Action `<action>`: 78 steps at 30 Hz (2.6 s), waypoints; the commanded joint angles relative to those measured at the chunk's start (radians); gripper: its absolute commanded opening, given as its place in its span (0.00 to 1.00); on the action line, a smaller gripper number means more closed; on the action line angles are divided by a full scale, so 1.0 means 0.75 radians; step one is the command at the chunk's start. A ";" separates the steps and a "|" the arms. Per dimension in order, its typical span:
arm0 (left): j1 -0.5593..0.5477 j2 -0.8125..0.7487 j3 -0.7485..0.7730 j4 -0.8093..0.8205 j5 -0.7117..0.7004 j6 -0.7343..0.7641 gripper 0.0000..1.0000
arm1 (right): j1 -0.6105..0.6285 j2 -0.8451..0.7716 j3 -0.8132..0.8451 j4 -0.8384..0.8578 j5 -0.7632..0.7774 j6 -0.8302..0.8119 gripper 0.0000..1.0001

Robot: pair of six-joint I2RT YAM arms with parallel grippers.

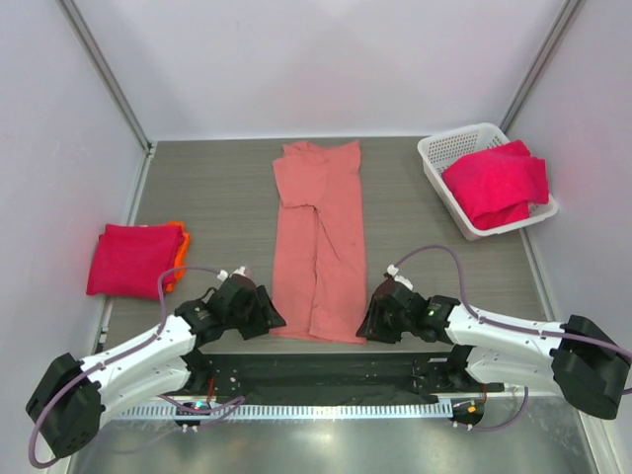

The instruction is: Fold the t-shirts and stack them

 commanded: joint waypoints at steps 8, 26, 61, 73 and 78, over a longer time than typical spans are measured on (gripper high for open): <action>-0.010 -0.025 -0.062 -0.083 -0.075 -0.006 0.26 | 0.016 -0.021 -0.005 -0.044 0.022 0.017 0.15; 0.297 0.279 0.608 -0.153 -0.034 0.319 0.00 | -0.382 0.136 0.565 -0.183 0.182 -0.508 0.01; 0.633 1.388 1.438 0.084 0.101 0.370 0.77 | -0.903 1.160 1.400 -0.024 -0.253 -0.732 0.68; 0.624 1.010 0.834 0.207 0.166 0.362 0.68 | -0.868 0.826 0.766 0.134 -0.422 -0.691 0.60; 0.624 0.999 0.750 0.215 0.189 0.368 0.61 | -0.825 0.838 0.702 0.207 -0.479 -0.636 0.57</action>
